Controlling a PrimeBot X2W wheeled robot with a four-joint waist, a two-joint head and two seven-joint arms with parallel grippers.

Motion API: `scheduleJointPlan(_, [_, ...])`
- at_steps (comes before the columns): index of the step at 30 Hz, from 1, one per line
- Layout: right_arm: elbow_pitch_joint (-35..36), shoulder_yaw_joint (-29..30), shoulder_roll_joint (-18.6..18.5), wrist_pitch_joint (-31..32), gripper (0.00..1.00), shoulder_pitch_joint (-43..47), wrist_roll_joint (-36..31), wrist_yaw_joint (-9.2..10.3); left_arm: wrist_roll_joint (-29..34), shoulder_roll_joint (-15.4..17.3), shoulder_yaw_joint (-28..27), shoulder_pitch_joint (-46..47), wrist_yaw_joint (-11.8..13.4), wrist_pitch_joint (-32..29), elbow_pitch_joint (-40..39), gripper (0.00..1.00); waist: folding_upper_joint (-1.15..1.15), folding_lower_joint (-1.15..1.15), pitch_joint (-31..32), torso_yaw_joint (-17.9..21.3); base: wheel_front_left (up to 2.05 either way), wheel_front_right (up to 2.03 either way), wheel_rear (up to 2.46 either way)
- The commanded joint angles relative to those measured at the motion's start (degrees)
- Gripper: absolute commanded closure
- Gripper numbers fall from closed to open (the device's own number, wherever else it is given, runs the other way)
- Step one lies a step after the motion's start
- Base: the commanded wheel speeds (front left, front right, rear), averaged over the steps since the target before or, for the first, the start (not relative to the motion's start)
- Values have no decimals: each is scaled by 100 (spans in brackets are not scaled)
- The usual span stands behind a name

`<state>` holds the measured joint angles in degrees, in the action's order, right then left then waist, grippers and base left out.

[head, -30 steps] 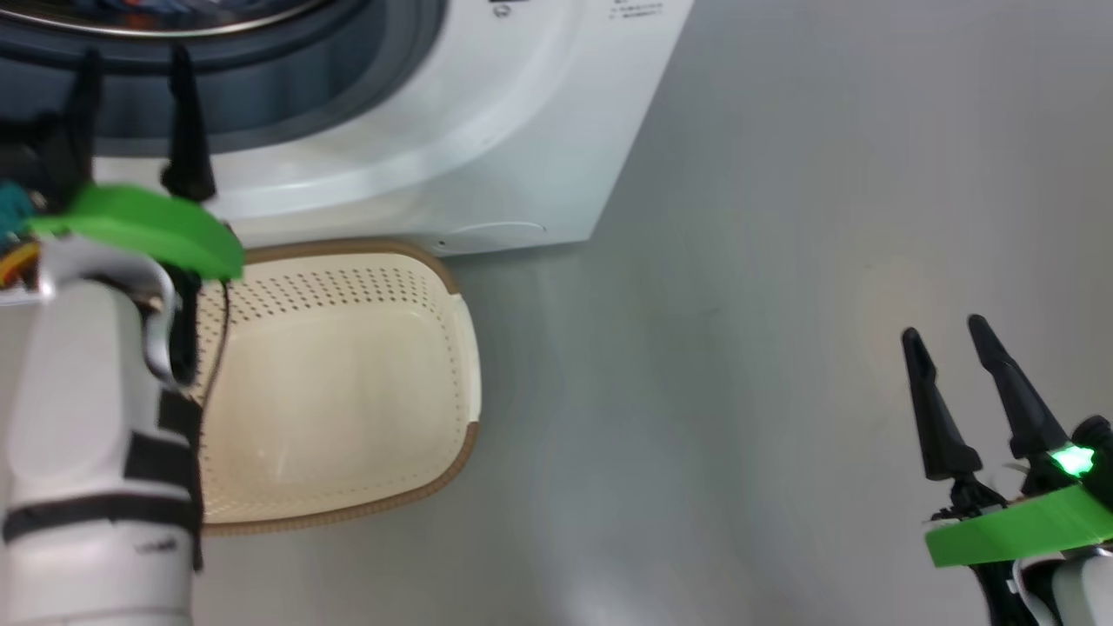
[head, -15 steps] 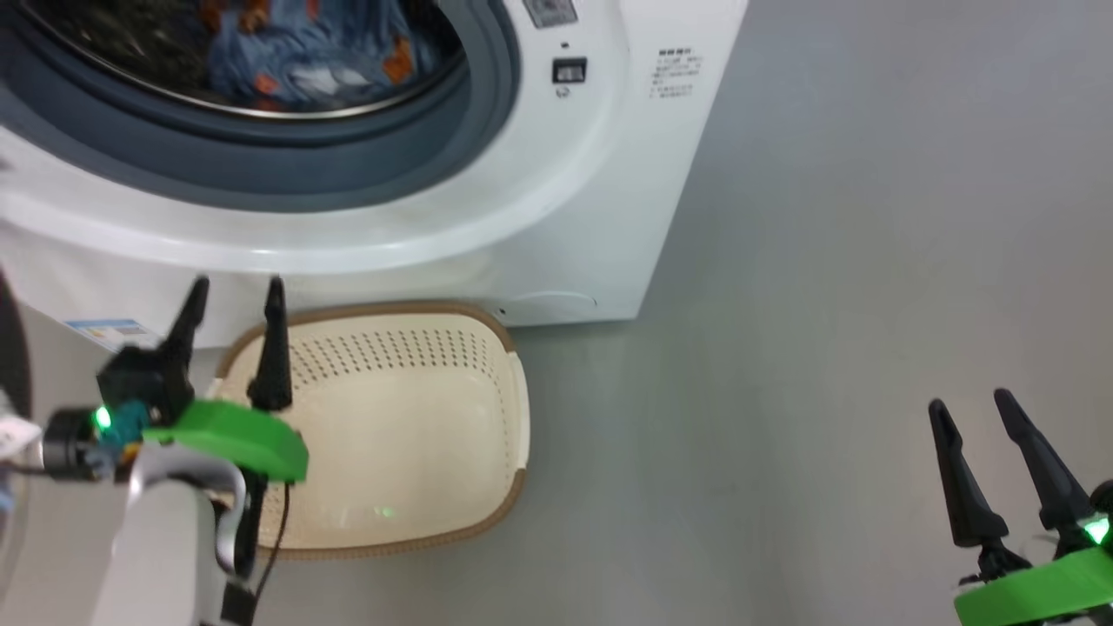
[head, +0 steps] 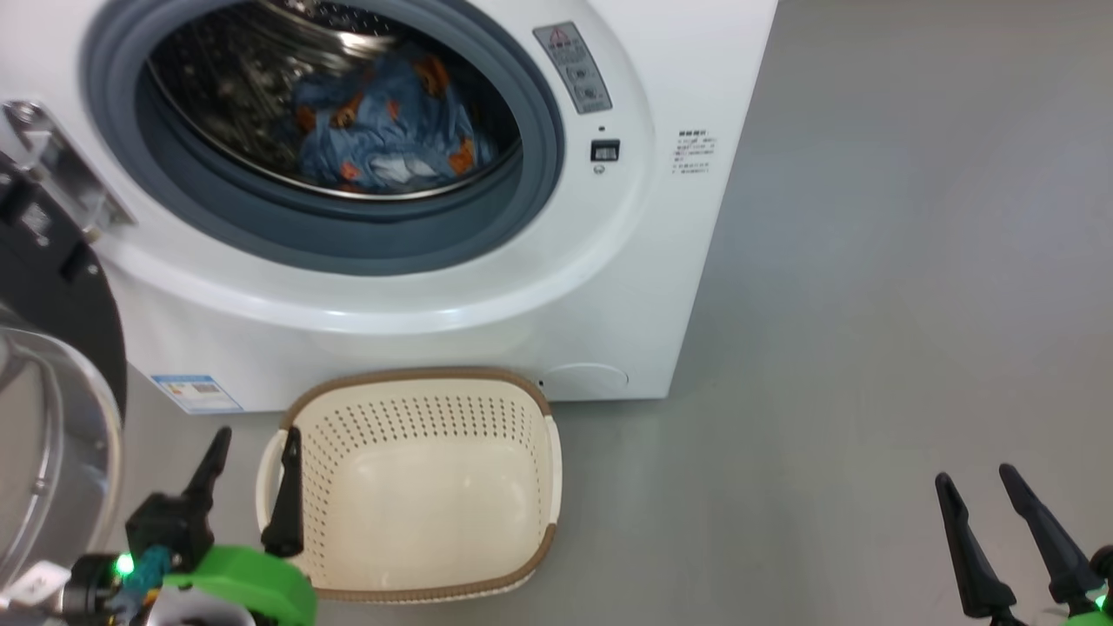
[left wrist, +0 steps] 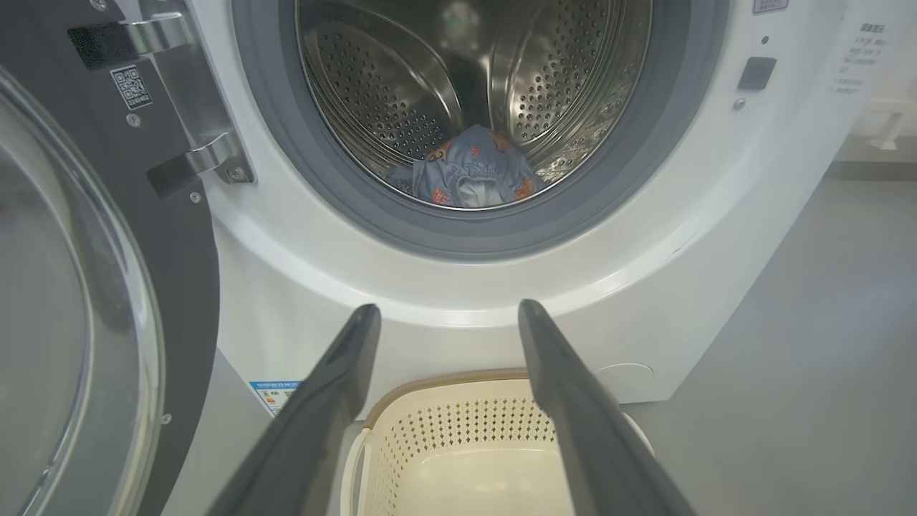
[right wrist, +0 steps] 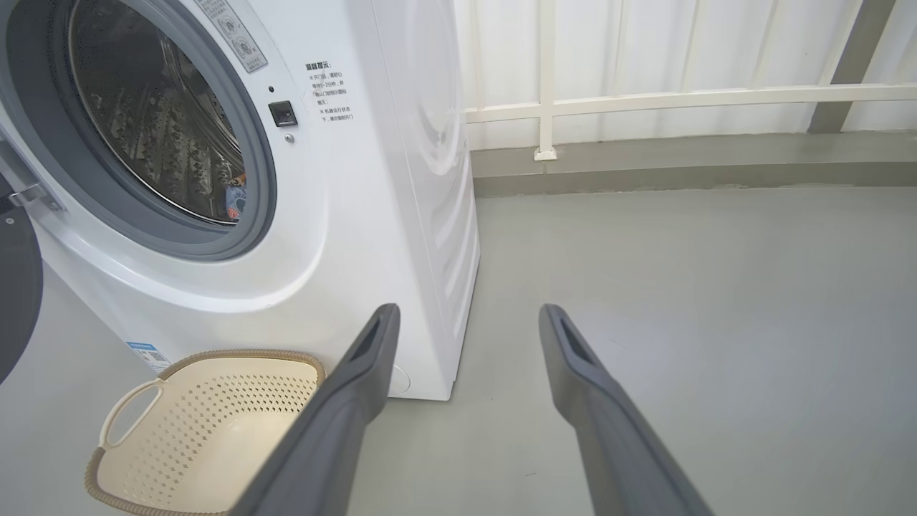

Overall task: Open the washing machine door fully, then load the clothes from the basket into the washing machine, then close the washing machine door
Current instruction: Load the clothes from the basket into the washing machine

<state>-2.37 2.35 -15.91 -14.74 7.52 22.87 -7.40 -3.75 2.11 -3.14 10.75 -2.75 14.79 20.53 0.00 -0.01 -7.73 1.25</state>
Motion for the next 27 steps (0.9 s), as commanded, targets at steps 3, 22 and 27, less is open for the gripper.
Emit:
scheduleJointPlan(3, [107,-60,-110,-26,0,160,-81,-9,4,87,-236,-269,30,21,-329,0,0,1,298,-75,0,0,0])
scheduleJointPlan(22, [151,118,-58,-26,0,539,-105,-9,-326,78,-365,-1345,85,21,-1167,0,0,1,598,-88,0,0,0])
scheduleJointPlan(27, [157,114,-52,-26,0,531,-104,-9,-321,77,-327,-1370,80,21,-1227,0,0,1,591,-89,0,0,0])
